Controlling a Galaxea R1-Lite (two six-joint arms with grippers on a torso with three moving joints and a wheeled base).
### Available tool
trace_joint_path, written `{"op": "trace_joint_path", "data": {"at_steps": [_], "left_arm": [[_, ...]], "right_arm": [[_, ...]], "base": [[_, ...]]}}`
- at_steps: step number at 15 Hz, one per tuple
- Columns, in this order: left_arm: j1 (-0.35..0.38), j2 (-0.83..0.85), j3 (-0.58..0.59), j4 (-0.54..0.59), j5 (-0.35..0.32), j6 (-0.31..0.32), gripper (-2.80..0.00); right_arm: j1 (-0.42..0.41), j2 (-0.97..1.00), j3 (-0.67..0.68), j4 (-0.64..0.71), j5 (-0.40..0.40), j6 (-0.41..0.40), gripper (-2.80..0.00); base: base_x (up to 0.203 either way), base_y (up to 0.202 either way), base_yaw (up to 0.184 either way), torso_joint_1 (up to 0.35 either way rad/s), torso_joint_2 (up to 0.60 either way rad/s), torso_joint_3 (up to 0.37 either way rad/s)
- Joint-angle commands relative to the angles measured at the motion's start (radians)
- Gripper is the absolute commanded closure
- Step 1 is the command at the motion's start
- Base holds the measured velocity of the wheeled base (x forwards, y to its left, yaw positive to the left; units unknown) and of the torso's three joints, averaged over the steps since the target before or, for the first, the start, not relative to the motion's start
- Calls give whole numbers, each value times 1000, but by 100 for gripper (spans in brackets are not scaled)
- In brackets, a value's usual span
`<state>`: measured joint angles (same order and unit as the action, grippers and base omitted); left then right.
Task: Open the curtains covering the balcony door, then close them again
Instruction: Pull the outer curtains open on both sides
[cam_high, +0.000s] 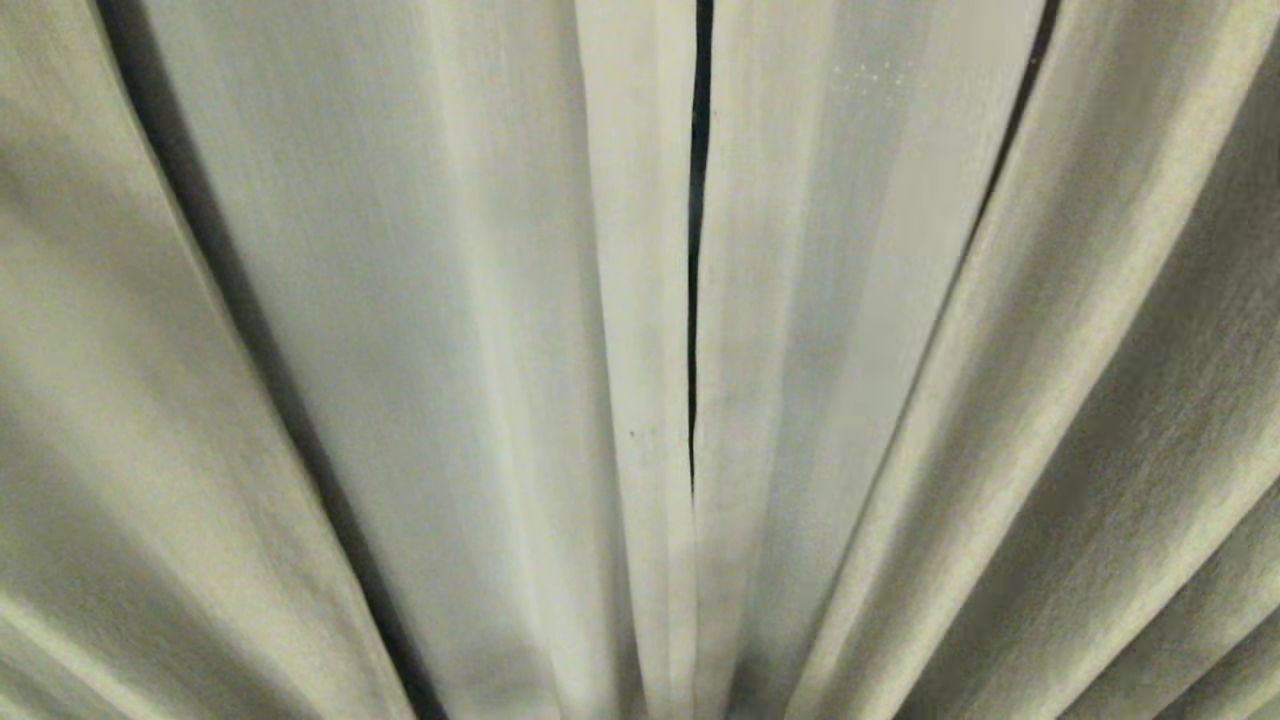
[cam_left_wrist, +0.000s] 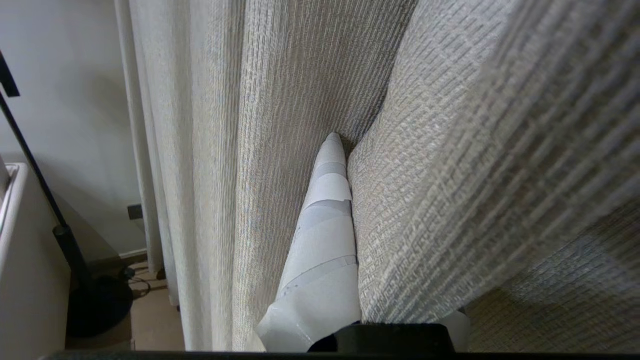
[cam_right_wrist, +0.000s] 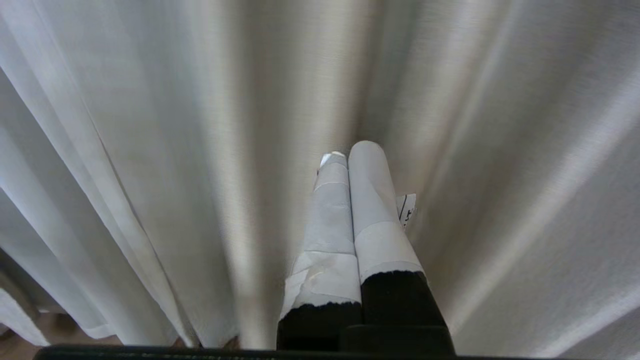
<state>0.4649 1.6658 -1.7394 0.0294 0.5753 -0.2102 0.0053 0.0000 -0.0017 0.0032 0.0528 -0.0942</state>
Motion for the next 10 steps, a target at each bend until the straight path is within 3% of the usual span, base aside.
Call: {"op": "trace_joint_path", "data": {"at_steps": [1,6,10], "left_arm": [[-8,-24,6,-5,3,-1,-280],[-23,-69,60,-3,3,1,-280],[-60,-183,192,-3,3,-1,-280]], "right_arm": [[1,2,0,0,1,-1,0],[1,2,0,0,1,-1,0],[1,2,0,0,1,-1,0]], "base": [[0,0,0,0,0,0],[0,0,0,0,0,0],[0,0,0,0,0,0]]}}
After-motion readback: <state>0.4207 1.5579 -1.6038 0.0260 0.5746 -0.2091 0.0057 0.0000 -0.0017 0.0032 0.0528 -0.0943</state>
